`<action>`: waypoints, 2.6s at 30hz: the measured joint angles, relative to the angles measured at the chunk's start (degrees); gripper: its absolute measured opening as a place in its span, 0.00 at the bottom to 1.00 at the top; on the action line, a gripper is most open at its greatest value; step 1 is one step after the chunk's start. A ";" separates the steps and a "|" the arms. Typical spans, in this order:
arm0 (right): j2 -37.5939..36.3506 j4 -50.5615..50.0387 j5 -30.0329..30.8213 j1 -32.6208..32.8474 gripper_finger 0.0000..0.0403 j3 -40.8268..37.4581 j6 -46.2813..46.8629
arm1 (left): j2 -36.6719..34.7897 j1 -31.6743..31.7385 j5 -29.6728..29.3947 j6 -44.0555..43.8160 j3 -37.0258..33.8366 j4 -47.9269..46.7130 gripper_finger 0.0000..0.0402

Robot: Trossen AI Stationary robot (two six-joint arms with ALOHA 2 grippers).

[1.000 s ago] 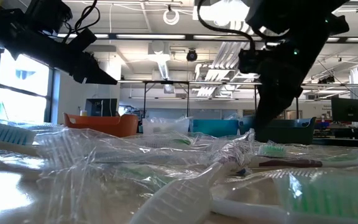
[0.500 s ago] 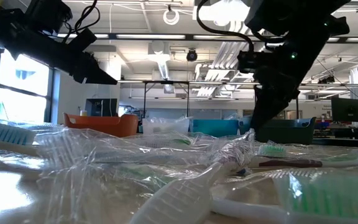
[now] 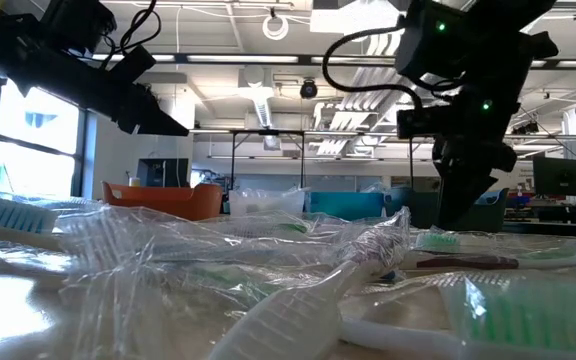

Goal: Pick & Place Toothbrushes
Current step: Put the blue toothbrush into the blue bin

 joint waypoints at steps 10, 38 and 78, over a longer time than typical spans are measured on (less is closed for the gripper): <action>0.00 2.81 -6.30 -5.98 0.28 0.00 -12.87 | 0.00 0.01 0.00 0.00 0.00 0.00 0.02; 4.75 12.60 -11.49 -5.12 0.28 0.00 -16.06 | 0.02 0.00 0.02 0.00 0.00 -0.04 0.02; 7.41 13.01 -11.80 -4.82 0.07 0.04 -12.47 | 0.02 0.02 0.04 0.00 0.00 -0.04 0.02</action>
